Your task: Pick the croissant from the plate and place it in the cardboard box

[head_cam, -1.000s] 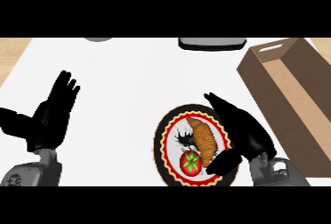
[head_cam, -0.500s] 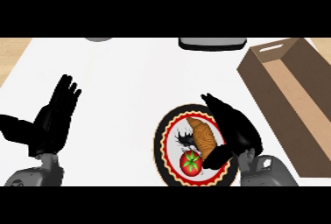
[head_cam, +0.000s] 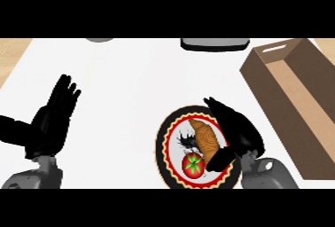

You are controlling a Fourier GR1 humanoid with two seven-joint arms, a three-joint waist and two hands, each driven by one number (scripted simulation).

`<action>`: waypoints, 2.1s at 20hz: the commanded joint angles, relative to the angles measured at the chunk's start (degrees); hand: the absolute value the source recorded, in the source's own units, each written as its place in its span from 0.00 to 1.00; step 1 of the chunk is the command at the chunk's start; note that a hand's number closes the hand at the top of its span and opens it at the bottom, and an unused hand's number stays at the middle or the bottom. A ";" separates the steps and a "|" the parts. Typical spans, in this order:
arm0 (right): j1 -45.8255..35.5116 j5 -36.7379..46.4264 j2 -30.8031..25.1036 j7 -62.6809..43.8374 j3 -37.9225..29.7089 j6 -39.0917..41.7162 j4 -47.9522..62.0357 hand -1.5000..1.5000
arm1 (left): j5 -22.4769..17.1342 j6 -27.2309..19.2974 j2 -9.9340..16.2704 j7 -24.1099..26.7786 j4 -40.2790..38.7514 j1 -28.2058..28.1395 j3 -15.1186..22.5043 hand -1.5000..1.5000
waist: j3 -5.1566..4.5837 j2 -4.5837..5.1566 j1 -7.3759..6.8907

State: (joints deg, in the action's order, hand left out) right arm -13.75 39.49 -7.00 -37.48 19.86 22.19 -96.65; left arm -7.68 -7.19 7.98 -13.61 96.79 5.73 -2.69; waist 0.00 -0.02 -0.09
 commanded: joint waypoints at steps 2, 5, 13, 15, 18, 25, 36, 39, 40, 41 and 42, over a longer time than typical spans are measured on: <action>-1.06 0.94 0.45 3.33 -2.57 1.30 4.20 0.00 | -0.94 2.04 1.45 0.30 -0.95 1.21 -2.92 0.50 | 0.00 0.02 0.01; 2.16 5.63 4.25 2.48 2.81 -3.66 5.00 0.00 | 0.85 2.37 -1.16 7.40 -7.30 0.31 -1.40 0.50 | -0.01 0.05 0.12; -2.93 3.93 4.31 3.26 -4.07 2.59 6.75 0.00 | 0.72 1.15 -1.70 1.15 -3.21 2.51 -1.60 0.50 | -0.01 0.02 0.02; 2.05 7.60 4.12 7.18 -1.19 -1.82 8.08 0.00 | 2.19 0.53 -2.42 2.23 -3.11 1.14 -1.12 0.50 | 0.00 0.01 0.06; 0.17 6.56 2.95 9.67 -4.05 -0.23 9.12 0.00 | -0.07 2.57 -1.37 -0.10 1.51 -1.58 -2.05 0.50 | 0.00 -0.01 -0.06; 1.58 12.71 5.63 12.25 0.78 -5.33 12.05 1.00 | 2.03 1.88 -2.57 -0.01 3.37 -2.59 -0.31 0.50 | 0.01 -0.03 -0.10; 2.09 21.87 6.39 14.65 5.36 -10.76 9.87 1.00 | 1.35 2.22 -2.17 -0.72 -0.77 1.04 -2.01 0.50 | 0.00 0.00 0.01; -4.78 20.30 6.87 4.61 15.20 -11.50 10.39 1.00 | 4.22 0.58 -4.28 0.99 0.82 -2.03 0.70 0.50 | 0.00 -0.01 -0.98; -1.17 21.34 6.89 1.66 21.39 -12.17 7.03 1.00 | 2.78 1.92 -3.26 1.83 0.30 -1.64 -0.65 0.50 | -0.02 -0.11 -0.74; -3.95 20.85 6.91 -1.19 24.69 -12.28 8.14 1.00 | 3.82 2.07 -2.94 2.62 -3.11 -0.22 -0.44 0.50 | -0.04 0.03 -0.86; -7.31 19.24 6.93 -3.67 24.41 -10.42 7.69 1.00 | 0.97 2.81 -1.87 -0.99 0.57 0.31 -2.01 0.50 | -0.02 -0.05 -0.87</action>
State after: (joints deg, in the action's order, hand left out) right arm -16.75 59.59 -1.20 -32.63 35.17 11.88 -89.00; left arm -5.62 -4.93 5.60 -12.98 96.18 5.46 -4.24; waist -0.22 -0.34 -0.57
